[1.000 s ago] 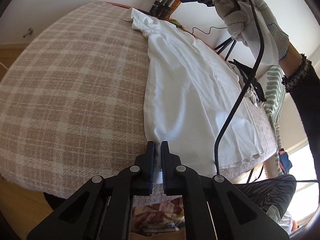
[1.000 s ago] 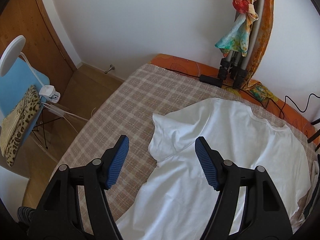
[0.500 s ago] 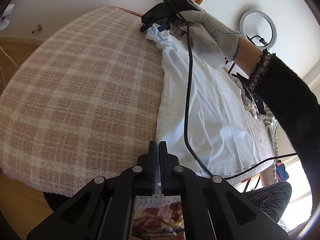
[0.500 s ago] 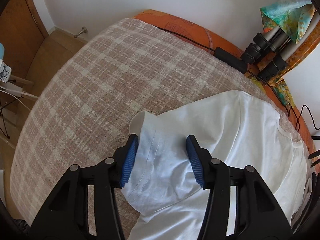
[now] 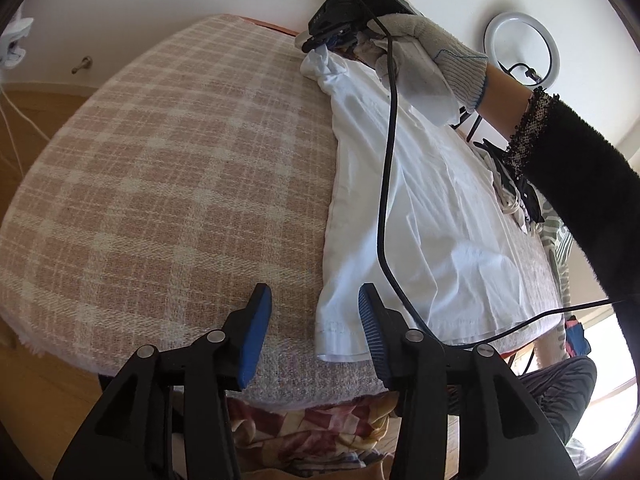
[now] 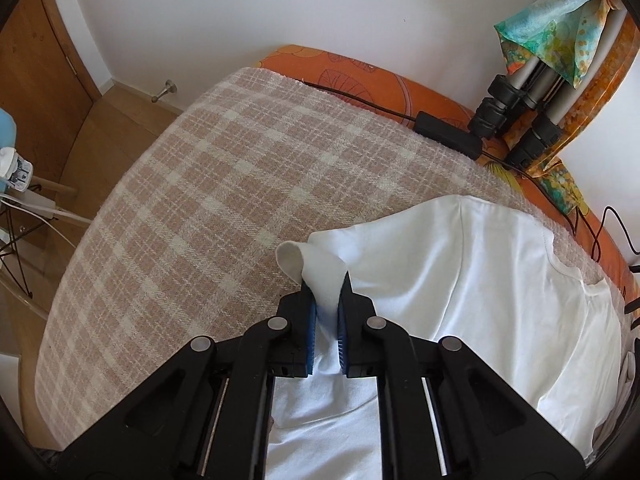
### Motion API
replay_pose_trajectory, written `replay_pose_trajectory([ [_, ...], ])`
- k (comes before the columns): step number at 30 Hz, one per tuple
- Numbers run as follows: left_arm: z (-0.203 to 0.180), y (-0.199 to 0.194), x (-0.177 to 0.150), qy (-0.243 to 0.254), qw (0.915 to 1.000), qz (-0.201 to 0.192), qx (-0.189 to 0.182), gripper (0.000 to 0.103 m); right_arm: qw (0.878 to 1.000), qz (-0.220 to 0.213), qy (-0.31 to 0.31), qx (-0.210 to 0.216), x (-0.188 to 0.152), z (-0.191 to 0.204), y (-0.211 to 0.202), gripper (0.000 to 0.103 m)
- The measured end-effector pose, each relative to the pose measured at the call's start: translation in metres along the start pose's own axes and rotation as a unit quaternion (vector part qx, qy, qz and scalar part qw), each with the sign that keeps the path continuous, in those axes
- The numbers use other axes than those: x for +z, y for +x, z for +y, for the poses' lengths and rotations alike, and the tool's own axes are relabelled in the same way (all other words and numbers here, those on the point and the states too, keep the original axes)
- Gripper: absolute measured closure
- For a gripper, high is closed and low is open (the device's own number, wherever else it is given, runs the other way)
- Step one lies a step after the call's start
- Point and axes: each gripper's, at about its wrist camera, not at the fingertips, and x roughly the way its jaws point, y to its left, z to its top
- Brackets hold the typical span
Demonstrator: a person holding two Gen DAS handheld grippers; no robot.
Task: Fold small clothes
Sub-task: 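Lift the side edge with the right gripper and fold it toward the shirt's center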
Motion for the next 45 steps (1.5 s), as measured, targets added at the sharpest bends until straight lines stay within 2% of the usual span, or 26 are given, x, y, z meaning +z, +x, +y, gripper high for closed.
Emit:
replay_pose_trajectory([
  [1, -0.002, 0.003, 0.001, 0.007, 1.0, 0.005, 0.002, 0.066, 1.0, 0.0, 0.003, 0.002, 0.0, 0.0, -0.001, 0.093],
  [2, -0.003, 0.006, 0.001, 0.009, 0.9999, 0.008, -0.001, 0.096, 1.0, 0.0, 0.006, 0.004, 0.0, 0.0, -0.001, 0.093],
  [3, -0.002, 0.01, 0.001, 0.006, 0.9997, 0.019, -0.01, 0.101, 1.0, -0.001, 0.009, 0.006, 0.001, -0.001, -0.001, 0.093],
  [6, 0.001, 0.009, 0.002, 0.001, 0.9996, 0.016, -0.023, 0.102, 1.0, -0.003, 0.019, 0.018, 0.005, -0.004, 0.0, 0.094],
  [11, 0.015, -0.025, 0.009, -0.028, 0.9981, -0.029, -0.047, 0.102, 0.995, -0.03, 0.067, 0.071, 0.007, -0.032, -0.024, 0.094],
  [13, 0.016, -0.03, 0.01, -0.022, 0.9983, -0.04, -0.034, 0.103, 0.991, -0.04, 0.092, 0.092, 0.003, -0.048, -0.029, 0.094],
  [16, 0.018, -0.024, 0.008, -0.02, 0.9989, -0.03, -0.029, 0.103, 0.99, -0.03, 0.109, 0.083, -0.004, -0.061, -0.02, 0.094],
  [20, 0.015, -0.015, 0.004, -0.018, 0.9995, -0.019, -0.018, 0.103, 0.988, -0.013, 0.105, 0.113, -0.009, -0.06, -0.01, 0.094],
  [21, 0.013, -0.016, 0.004, -0.017, 0.9995, -0.02, -0.015, 0.103, 0.988, -0.012, 0.107, 0.113, -0.007, -0.062, -0.01, 0.091],
  [22, 0.013, -0.016, 0.005, -0.017, 0.9996, -0.021, -0.006, 0.1, 0.988, -0.012, 0.109, 0.107, -0.005, -0.063, -0.012, 0.081],
  [23, 0.012, -0.015, 0.007, -0.017, 0.9997, -0.02, 0.002, 0.089, 0.99, -0.016, 0.108, 0.095, -0.003, -0.064, -0.016, 0.066],
  [24, 0.012, -0.014, 0.007, -0.015, 0.9996, -0.023, 0.007, 0.081, 0.991, -0.024, 0.1, 0.089, -0.001, -0.062, -0.021, 0.06],
  [25, 0.011, -0.014, 0.007, -0.013, 0.9996, -0.024, 0.012, 0.078, 0.992, -0.026, 0.089, 0.089, 0.002, -0.059, -0.024, 0.054],
  [29, 0.004, -0.002, 0.007, 0.009, 0.9994, -0.007, 0.031, 0.077, 0.998, 0.001, 0.036, 0.045, 0.007, -0.034, -0.014, 0.051],
  [31, 0.005, 0.003, 0.004, 0.003, 0.9997, 0.002, 0.023, 0.077, 0.999, 0.019, 0.021, 0.039, 0.004, -0.024, -0.003, 0.051],
  [33, 0.002, 0.004, 0.003, 0.019, 0.9994, -0.003, 0.027, 0.077, 0.999, 0.031, 0.0, 0.038, 0.0, -0.013, 0.007, 0.053],
  [34, 0.0, 0.005, 0.003, 0.03, 0.999, -0.005, 0.034, 0.079, 0.999, 0.035, -0.013, 0.027, -0.003, -0.008, 0.011, 0.063],
  [35, 0.0, 0.006, 0.004, 0.034, 0.9987, -0.004, 0.038, 0.094, 0.999, 0.039, -0.025, 0.013, -0.006, -0.005, 0.014, 0.079],
  [36, 0.002, 0.009, 0.005, 0.027, 0.9991, 0.003, 0.031, 0.1, 0.999, 0.037, -0.031, 0.002, -0.008, -0.004, 0.016, 0.085],
  [38, 0.008, 0.008, 0.005, 0.006, 0.9999, 0.004, 0.013, 0.1, 0.999, 0.028, -0.028, 0.005, -0.01, -0.008, 0.011, 0.093],
  [42, 0.009, 0.0, 0.006, -0.005, 1.0, -0.002, -0.005, 0.101, 1.0, -0.004, 0.003, 0.031, -0.011, -0.032, -0.015, 0.095],
  [45, -0.002, -0.007, 0.008, 0.007, 0.9997, -0.01, -0.019, 0.102, 0.999, -0.03, 0.023, 0.039, -0.011, -0.055, -0.037, 0.096],
])
